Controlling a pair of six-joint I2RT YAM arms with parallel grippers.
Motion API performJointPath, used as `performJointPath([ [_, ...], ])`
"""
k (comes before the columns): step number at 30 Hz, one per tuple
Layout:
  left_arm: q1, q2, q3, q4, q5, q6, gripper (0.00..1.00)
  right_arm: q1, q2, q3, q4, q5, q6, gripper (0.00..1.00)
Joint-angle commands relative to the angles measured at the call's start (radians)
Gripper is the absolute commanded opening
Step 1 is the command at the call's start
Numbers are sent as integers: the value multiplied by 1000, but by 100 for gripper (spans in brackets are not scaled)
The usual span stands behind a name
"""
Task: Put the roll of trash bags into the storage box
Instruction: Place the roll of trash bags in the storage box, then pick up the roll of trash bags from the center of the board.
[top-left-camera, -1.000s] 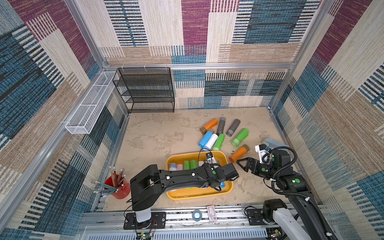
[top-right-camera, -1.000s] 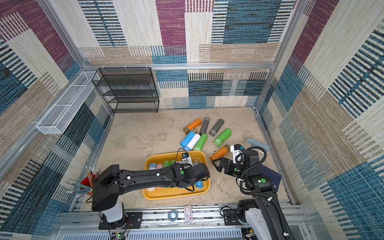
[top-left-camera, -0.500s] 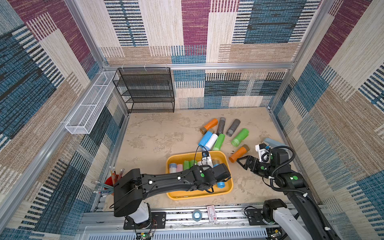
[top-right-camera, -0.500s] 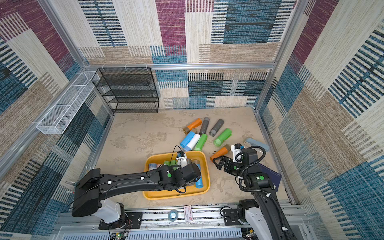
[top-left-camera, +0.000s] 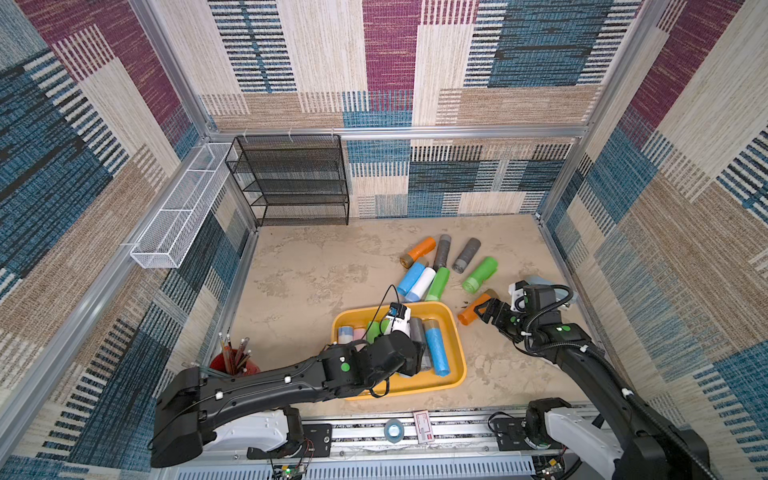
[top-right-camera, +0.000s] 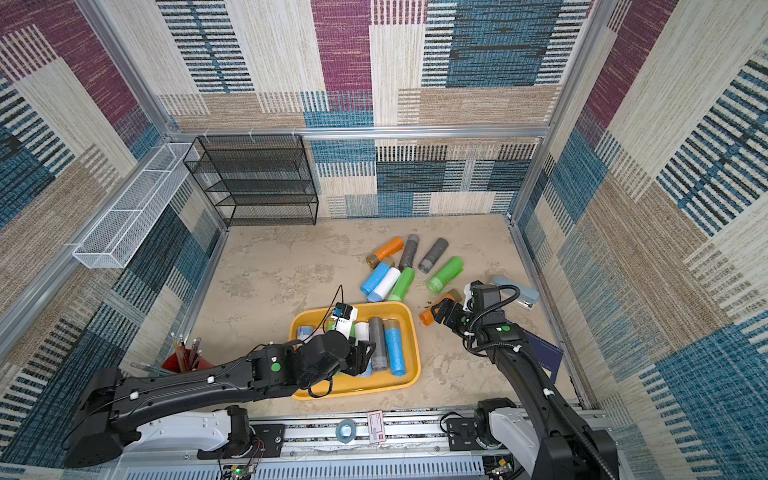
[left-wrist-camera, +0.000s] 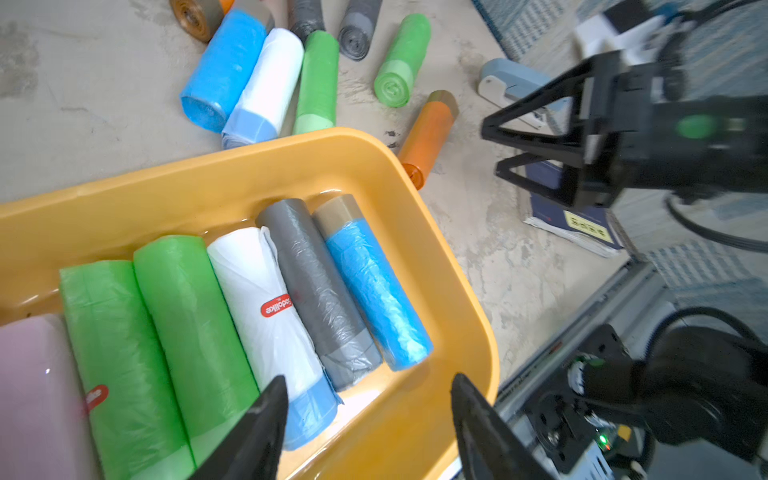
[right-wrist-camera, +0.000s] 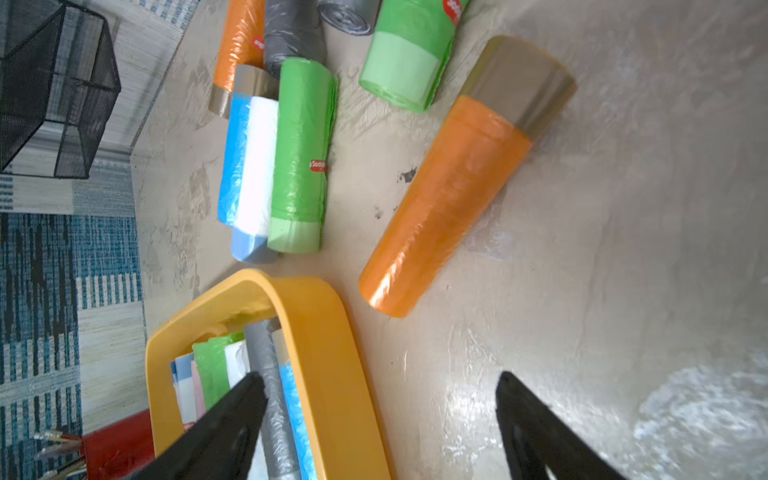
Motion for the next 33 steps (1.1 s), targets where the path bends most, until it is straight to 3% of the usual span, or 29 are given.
performJointPath([
  [1, 6, -88, -18, -3, 50, 167, 69, 1, 66, -9, 140, 3, 33, 88],
  [5, 10, -189, -34, -73, 57, 215, 76, 1, 148, -3, 180, 23, 26, 88],
  [10, 11, -245, -58, -51, 110, 262, 79, 0, 246, 16, 231, 45, 27, 85],
  [14, 13, -181, -21, -16, 190, 324, 80, 0, 312, 27, 254, 57, 30, 79],
  [19, 13, -60, 94, -51, 200, 386, 82, 0, 372, 9, 307, 69, 34, 78],
  [23, 13, -6, 131, -63, 188, 373, 91, 0, 433, 29, 327, 64, 19, 74],
  [28, 13, -14, 109, -59, 197, 330, 93, 0, 480, 52, 340, 45, 13, 62],
  [33, 14, -51, 79, -59, 194, 330, 95, 0, 496, 57, 344, 35, 9, 59],
])
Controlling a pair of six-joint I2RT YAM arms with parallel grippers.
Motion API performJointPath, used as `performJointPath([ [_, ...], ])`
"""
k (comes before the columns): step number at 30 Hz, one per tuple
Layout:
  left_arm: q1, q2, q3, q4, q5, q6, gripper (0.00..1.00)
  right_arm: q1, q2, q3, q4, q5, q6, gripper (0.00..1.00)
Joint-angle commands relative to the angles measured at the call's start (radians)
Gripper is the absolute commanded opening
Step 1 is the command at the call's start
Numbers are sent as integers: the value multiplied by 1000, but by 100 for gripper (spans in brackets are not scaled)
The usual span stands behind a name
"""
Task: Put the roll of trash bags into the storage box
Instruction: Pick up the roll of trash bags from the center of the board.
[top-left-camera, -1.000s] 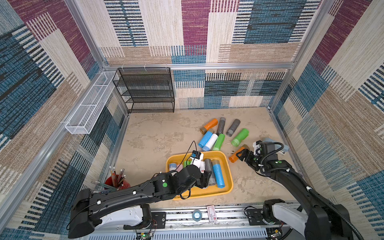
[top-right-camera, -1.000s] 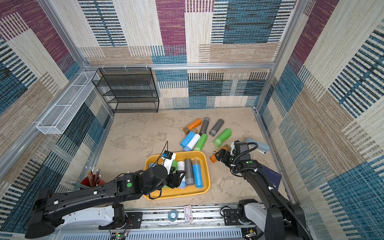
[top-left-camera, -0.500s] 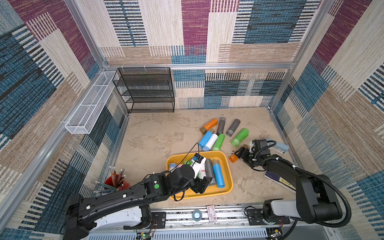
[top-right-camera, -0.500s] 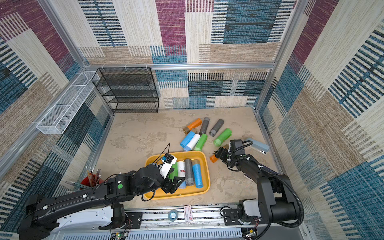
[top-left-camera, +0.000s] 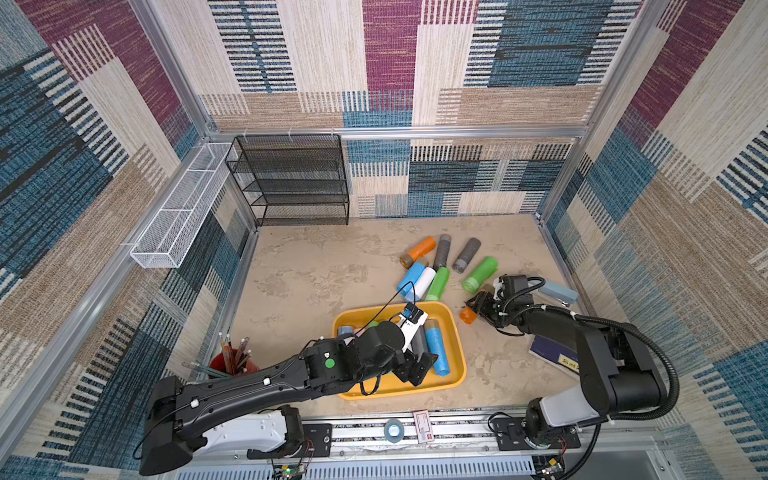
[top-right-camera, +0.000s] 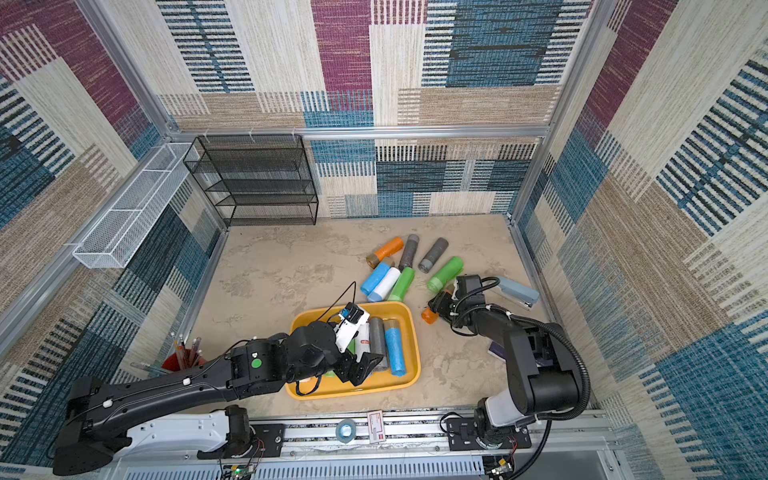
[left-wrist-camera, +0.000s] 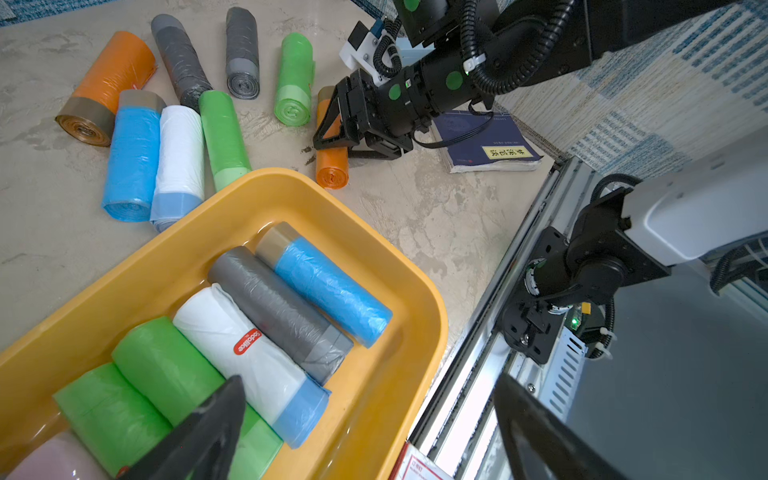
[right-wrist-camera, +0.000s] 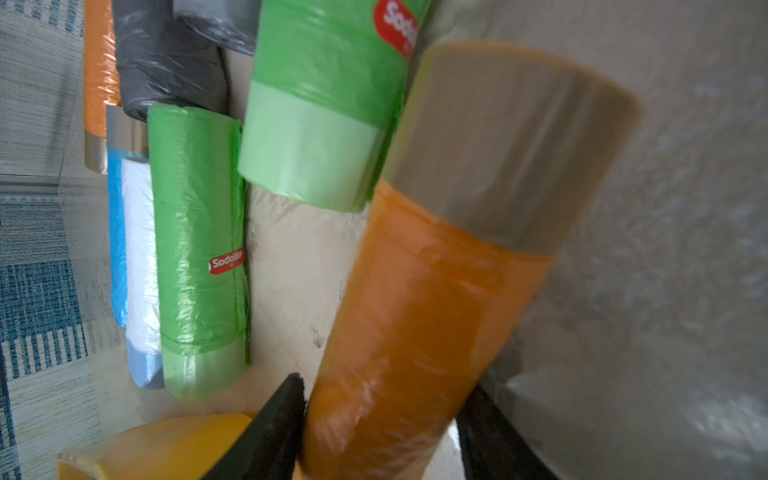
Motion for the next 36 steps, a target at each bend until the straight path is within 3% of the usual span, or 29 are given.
performJointPath([
  [1, 2, -13, -3, -1, 6, -1, 94, 0, 8, 3, -29, 3, -12, 57],
  [14, 14, 75, 93, -207, -115, -18, 96, 0, -256, -36, -201, 30, -96, 48],
  [20, 104, 71, 72, -236, -22, -142, 96, 7, -404, -12, -297, -52, -222, 44],
  [27, 220, 38, 11, -170, 158, -260, 96, 42, -565, 22, -341, -128, -242, 41],
  [36, 306, -2, 15, -290, 163, -312, 96, 204, -618, 59, -403, -149, -198, 42],
])
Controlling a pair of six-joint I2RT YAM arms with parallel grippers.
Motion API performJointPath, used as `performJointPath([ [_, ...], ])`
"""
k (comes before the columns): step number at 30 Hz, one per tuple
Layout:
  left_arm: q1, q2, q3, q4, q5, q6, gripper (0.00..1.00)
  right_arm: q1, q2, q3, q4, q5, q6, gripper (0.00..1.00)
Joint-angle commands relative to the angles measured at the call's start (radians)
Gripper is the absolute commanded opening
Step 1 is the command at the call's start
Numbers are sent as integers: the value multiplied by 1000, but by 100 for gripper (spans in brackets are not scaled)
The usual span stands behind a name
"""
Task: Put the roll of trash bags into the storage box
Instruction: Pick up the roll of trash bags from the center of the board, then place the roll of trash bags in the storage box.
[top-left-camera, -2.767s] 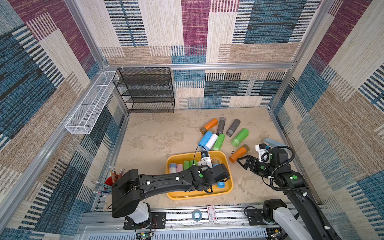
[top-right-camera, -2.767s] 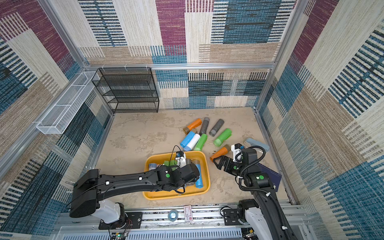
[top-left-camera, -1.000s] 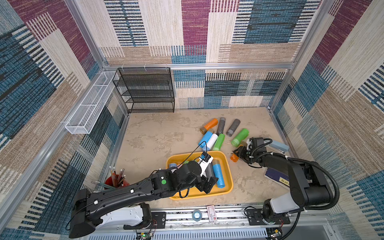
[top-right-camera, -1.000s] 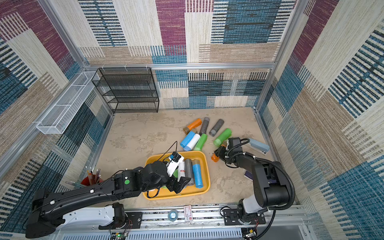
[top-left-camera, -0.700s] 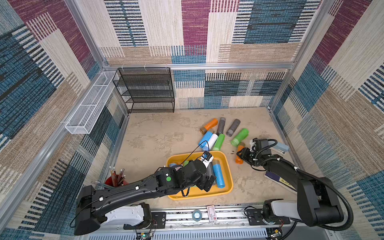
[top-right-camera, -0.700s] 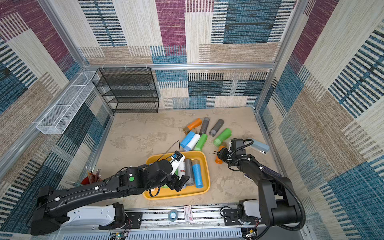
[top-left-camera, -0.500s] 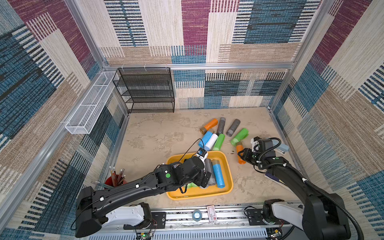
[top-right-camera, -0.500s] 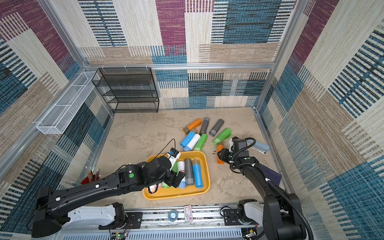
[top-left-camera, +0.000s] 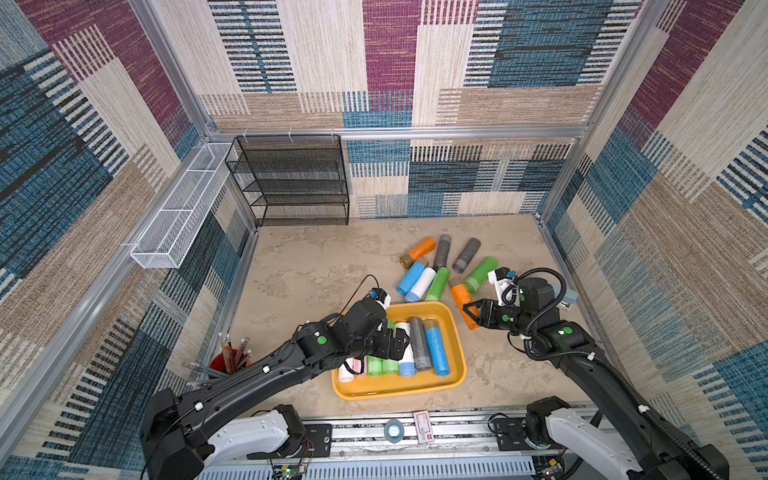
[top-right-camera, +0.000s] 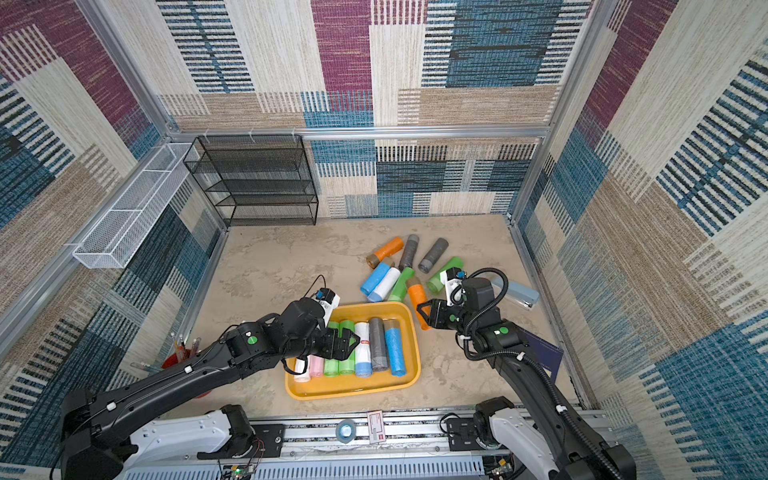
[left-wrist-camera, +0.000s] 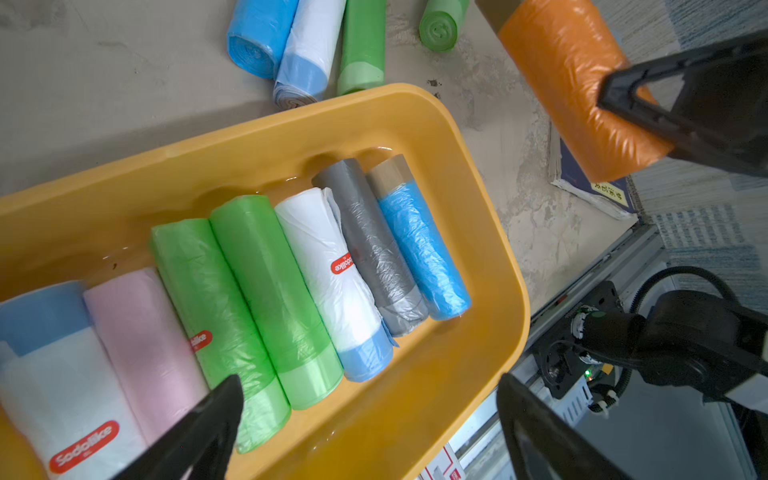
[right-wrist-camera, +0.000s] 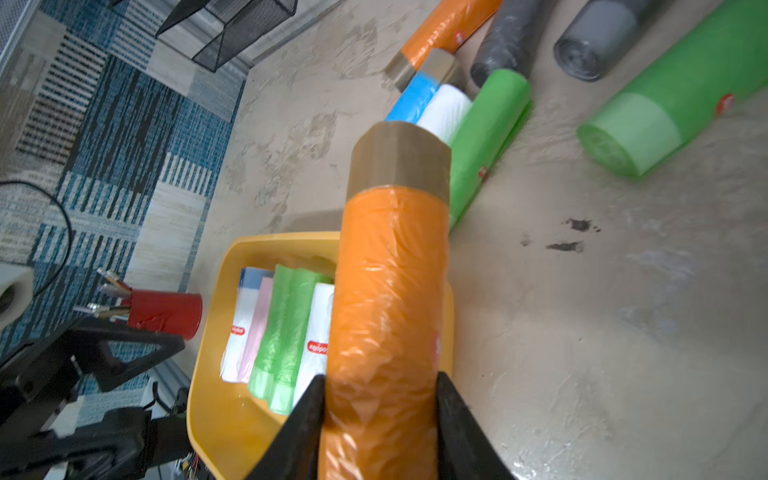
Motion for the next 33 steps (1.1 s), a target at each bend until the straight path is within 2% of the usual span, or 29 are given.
performJointPath([
  [1, 19, -22, 10, -91, -1, -48, 96, 40, -21, 14, -23, -7, 40, 42],
  [12, 81, -152, -17, -366, -111, -98, 95, 258, -77, -88, 22, 128, 246, 41],
  [18, 108, -184, -56, -449, -184, -154, 91, 298, -96, -126, 30, 194, 297, 40],
  [25, 146, -178, -87, -463, -197, -177, 89, 341, -42, -127, 30, 261, 314, 40],
  [29, 166, -189, -98, -466, -200, -173, 87, 363, -26, -119, -7, 338, 340, 39],
  [33, 176, -181, -104, -466, -200, -148, 84, 368, -11, -120, -10, 357, 347, 39],
])
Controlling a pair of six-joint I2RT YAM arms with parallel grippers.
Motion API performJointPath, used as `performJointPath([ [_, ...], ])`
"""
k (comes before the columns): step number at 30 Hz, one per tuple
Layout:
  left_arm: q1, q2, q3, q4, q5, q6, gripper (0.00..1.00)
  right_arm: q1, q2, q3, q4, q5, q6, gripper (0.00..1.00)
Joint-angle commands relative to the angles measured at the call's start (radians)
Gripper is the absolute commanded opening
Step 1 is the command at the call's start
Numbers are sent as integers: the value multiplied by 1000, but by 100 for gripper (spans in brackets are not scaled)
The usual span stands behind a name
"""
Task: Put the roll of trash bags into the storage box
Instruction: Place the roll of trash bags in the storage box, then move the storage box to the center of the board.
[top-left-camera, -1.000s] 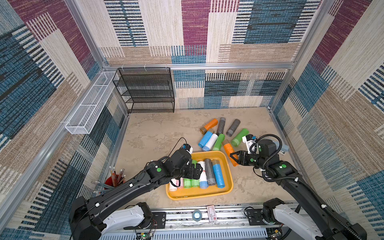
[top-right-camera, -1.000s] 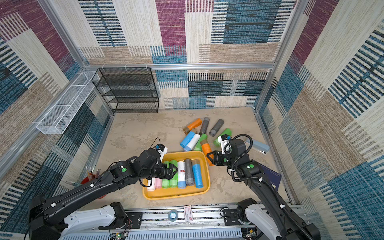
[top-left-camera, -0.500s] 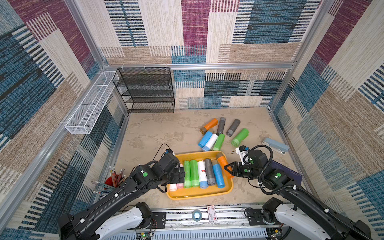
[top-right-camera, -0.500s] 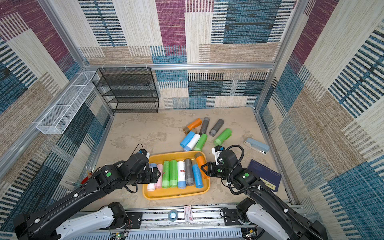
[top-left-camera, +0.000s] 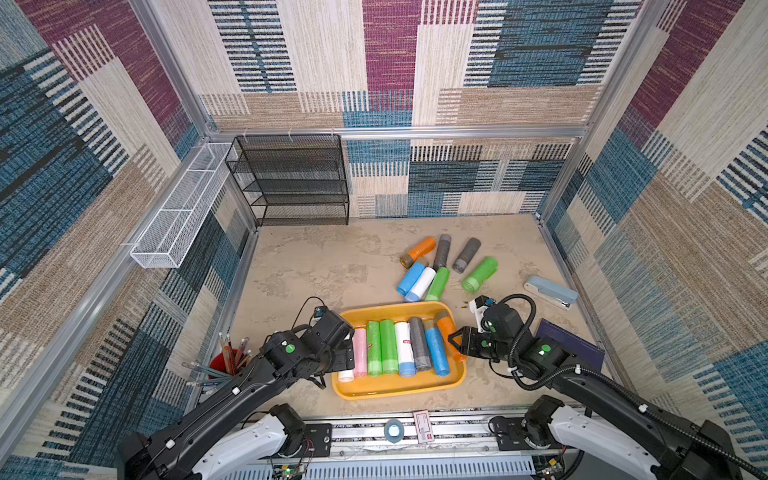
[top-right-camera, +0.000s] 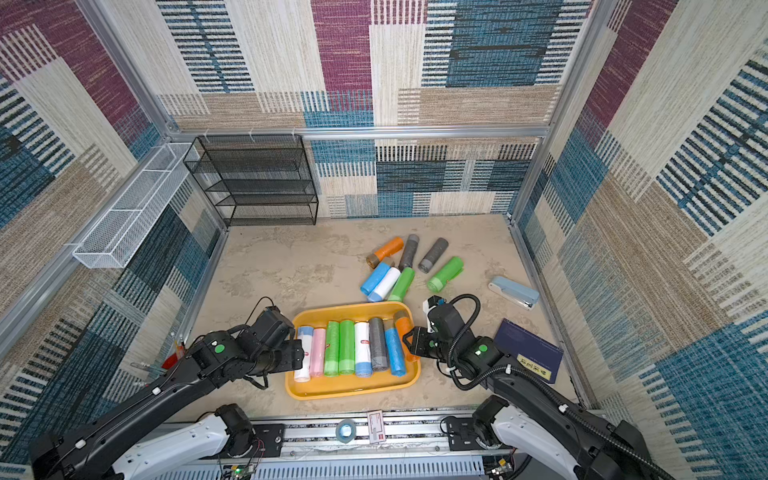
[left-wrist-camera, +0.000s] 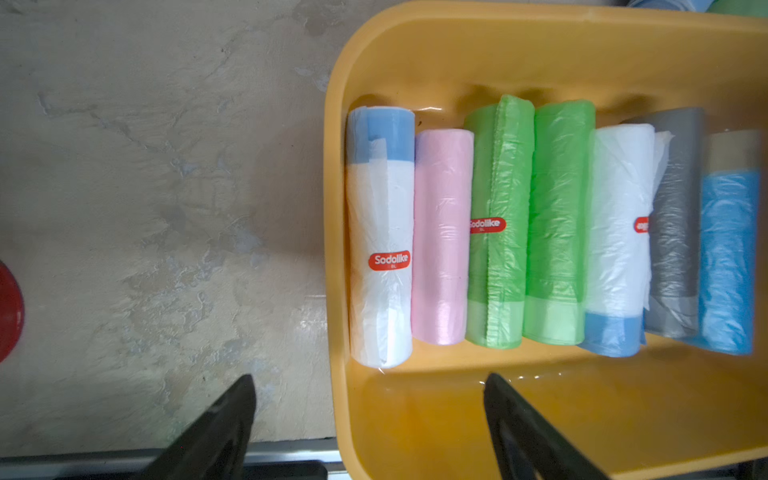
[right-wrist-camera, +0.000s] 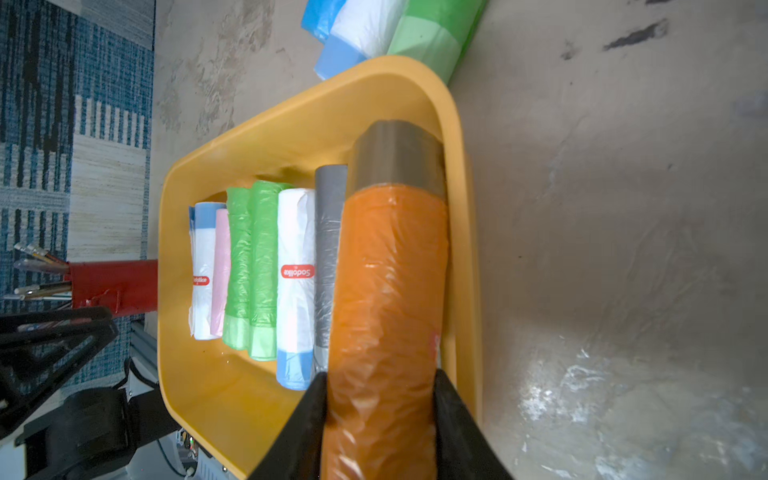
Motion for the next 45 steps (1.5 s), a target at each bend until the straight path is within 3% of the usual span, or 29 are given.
performJointPath([
  [1, 7, 11, -6, -13, -17, 12, 83, 9, 19, 11, 11, 62, 21, 39],
  [7, 14, 52, -18, 19, -15, 34, 71, 27, 44, 14, 18, 92, 23, 39],
  [23, 39, 148, -85, 184, -12, 77, 50, 42, 64, -39, 43, 182, 58, 39],
  [31, 40, 162, -94, 246, -1, 79, 27, 49, 86, -42, 29, 263, 48, 40],
  [35, 40, 169, -96, 272, -1, 67, 23, 52, 105, -32, 16, 301, 36, 41],
  [42, 42, 188, -86, 268, -30, 55, 21, 55, 104, -2, -27, 345, 15, 48],
  [45, 43, 186, -83, 263, -38, 58, 21, 54, 92, 13, -44, 347, 8, 62],
])
